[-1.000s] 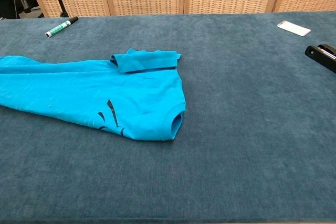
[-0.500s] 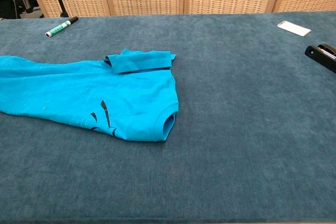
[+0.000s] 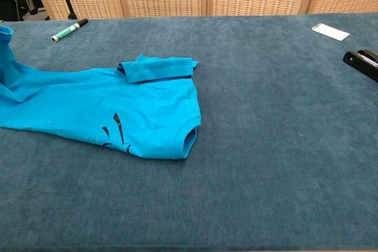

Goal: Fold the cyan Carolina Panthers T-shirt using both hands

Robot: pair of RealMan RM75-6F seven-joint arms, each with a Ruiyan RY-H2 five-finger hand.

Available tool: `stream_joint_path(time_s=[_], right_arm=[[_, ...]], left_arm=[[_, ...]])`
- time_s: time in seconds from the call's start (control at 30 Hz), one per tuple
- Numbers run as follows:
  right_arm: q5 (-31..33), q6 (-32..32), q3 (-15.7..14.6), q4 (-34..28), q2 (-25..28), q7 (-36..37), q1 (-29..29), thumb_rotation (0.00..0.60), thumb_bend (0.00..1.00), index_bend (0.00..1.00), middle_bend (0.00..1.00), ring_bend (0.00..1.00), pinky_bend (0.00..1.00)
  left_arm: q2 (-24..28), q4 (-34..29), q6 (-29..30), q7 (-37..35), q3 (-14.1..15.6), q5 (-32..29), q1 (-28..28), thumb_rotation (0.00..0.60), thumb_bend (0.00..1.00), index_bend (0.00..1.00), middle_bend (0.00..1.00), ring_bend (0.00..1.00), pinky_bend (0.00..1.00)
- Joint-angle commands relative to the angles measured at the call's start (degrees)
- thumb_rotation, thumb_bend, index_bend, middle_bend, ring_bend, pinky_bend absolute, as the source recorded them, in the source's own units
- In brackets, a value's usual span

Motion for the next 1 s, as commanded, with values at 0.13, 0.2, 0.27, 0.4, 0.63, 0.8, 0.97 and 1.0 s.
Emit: stream_joint_path(time_s=[0.13,0.2,0.27,0.4,0.63,0.8,0.97,1.0], right_arm=[[-0.3,0.2,0.0,-0.2,0.3,0.5,-0.1,0.600,0.00,0.00,0.00,0.00,0.00],[-0.4,0.4,0.0,-0.3,0.4,0.6,-0.2,0.600,0.00,0.00,0.00,0.00,0.00],[-0.6,0.6,-0.1,-0.4,0.5,0.9,-0.2,0.600,0.00,0.00,0.00,0.00,0.00],[-0.7,0.6,-0.1,-0.5,0.7,1.3,-0.3,0.600,0.00,0.00,0.00,0.00,0.00],[-1.0,0.8,-0.1,-0.6,1.1,1.9,-0.3,0.600,0.00,0.00,0.00,0.00,0.00],[-1.0,0.8,-0.1,-0.6,1.2,2.2,-0.3,0.600,0.00,0.00,0.00,0.00,0.00],[-0.9,0.6,-0.1,-0.6,1.3,2.5,-0.3,0.600,0.00,0.00,0.00,0.00,0.00],[-0.9,0.6,-0.1,-0.6,1.3,2.6,-0.3,0.600,0.00,0.00,0.00,0.00,0.00]], left_arm=[[4.6,-18.9,4.5,11.4,0.5,5.9,-3.1,0.600,0.60,0.73,0.00,0.00,0.00],[4.9,-23.2,4.2,14.3,0.0,6.7,-4.1,0.600,0.60,0.73,0.00,0.00,0.00],[4.8,-26.7,3.7,16.5,-0.5,7.4,-5.2,0.600,0.60,0.73,0.00,0.00,0.00],[4.1,-31.7,2.1,20.6,-1.9,7.9,-7.0,0.600,0.60,0.74,0.00,0.00,0.00],[1.0,-39.6,-5.8,26.5,-3.4,8.0,-11.8,0.600,0.60,0.74,0.00,0.00,0.00],[-1.5,-42.8,-10.6,30.9,-3.0,8.7,-14.1,0.600,0.60,0.74,0.00,0.00,0.00],[-5.0,-43.5,-14.4,33.7,-2.7,8.7,-15.7,0.600,0.60,0.74,0.00,0.00,0.00],[-5.6,-43.5,-14.8,34.0,-2.7,8.6,-15.9,0.600,0.60,0.74,0.00,0.00,0.00]])
